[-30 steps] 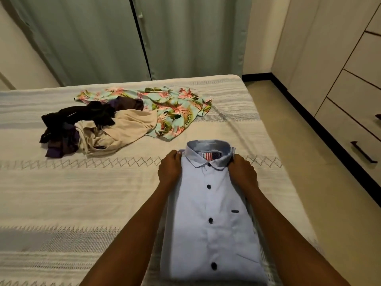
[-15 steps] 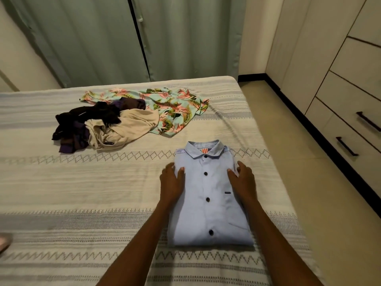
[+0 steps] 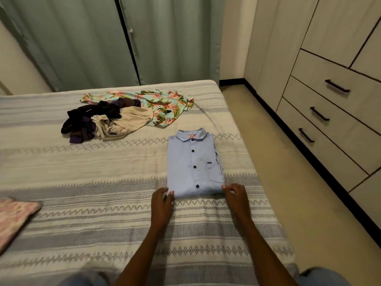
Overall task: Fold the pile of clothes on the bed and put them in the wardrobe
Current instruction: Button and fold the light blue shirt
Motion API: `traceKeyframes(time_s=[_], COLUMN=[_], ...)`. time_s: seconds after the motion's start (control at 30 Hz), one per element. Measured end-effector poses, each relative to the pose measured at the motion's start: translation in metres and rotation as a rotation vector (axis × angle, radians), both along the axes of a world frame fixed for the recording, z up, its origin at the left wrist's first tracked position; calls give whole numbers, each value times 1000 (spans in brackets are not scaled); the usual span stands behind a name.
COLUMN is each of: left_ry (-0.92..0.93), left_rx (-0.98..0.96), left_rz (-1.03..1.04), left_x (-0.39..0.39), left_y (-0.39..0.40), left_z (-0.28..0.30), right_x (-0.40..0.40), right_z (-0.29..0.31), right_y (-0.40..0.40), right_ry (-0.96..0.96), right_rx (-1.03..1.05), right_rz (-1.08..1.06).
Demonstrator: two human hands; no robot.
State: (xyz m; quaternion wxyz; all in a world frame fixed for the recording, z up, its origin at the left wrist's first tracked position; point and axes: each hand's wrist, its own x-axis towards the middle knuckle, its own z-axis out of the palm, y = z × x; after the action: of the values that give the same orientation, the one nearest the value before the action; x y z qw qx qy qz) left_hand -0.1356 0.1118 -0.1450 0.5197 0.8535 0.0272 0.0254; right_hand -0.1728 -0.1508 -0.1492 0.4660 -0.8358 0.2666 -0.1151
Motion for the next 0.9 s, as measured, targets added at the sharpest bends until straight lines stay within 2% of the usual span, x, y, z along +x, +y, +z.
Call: traceKeyframes(time_s=[0.13, 0.2, 0.37, 0.47, 0.6, 0.67, 0.77, 0.83, 0.9], left_ry=[-2, 82, 309, 463, 508, 436, 172, -112, -265], left_rx=[86, 94, -90, -260, -285, -178, 193, 445, 705], left_rz=[117, 94, 81, 59, 21, 9, 44, -87, -314], left_x=[-5, -5, 12, 7, -6, -8, -15, -18, -14], left_y=[-1, -5, -4, -3, 6, 6, 0, 0, 1], left_z=[14, 29, 37, 42, 32, 29, 30, 21, 5], right_x=[-2, 2, 7, 0, -18, -20, -25, -29, -29], right_z=[4, 7, 27, 26, 16, 20, 24, 17, 2], right_y=[1, -1, 3, 4, 6, 8, 15, 20, 22], right_ry=[99, 168, 223, 236, 309, 320, 193, 55, 46], right_rx=[-111, -153, -2, -27, -82, -100, -218, -376, -526], right_rz=[-8, -1, 41, -13, -37, -27, 34, 181, 347])
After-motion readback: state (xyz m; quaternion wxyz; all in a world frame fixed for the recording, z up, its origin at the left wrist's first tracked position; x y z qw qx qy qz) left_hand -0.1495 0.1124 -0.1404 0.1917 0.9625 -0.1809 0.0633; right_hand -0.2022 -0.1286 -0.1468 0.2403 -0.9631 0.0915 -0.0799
